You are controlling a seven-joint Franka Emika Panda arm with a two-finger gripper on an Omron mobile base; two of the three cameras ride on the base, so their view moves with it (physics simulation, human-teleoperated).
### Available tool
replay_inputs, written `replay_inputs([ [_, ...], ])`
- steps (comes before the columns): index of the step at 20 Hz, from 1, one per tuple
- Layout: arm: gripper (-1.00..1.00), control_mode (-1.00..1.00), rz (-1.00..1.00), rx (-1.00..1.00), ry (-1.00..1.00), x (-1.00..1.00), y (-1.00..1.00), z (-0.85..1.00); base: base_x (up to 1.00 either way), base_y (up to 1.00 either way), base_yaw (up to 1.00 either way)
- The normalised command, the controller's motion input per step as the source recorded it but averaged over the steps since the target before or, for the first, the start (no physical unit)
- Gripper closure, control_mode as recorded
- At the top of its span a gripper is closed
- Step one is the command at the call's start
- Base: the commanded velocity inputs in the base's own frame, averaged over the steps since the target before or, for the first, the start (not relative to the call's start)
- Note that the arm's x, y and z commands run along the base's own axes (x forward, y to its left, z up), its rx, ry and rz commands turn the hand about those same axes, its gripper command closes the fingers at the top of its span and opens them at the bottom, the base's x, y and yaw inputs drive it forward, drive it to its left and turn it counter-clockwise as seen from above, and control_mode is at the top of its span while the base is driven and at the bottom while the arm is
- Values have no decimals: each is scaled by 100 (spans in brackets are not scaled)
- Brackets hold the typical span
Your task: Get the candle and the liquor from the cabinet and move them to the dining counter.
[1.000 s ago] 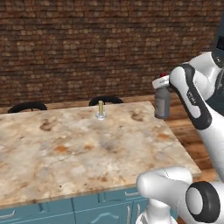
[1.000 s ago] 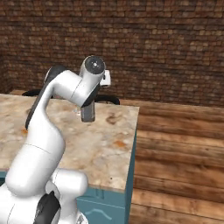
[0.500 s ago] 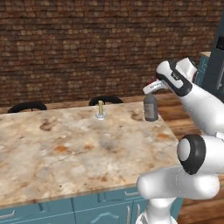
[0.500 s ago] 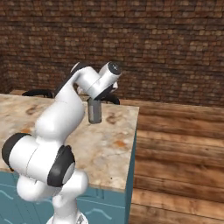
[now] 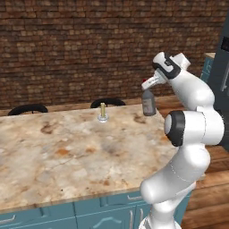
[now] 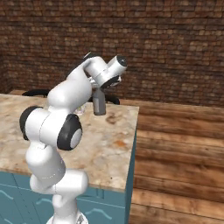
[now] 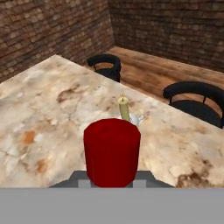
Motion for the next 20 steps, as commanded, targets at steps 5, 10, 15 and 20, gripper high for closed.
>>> replay_inputs([
  [5, 100, -100, 6, 5, 0, 59, 10, -46, 0, 0, 0],
  [10, 100, -100, 1, 4, -9, 26, 7, -56, 0, 0, 0],
  [15, 100, -100, 0, 1, -10, 7, 4, -65, 0, 0, 0],
  [20, 100, -100, 0, 0, -16, 12, 15, -55, 0, 0, 0],
])
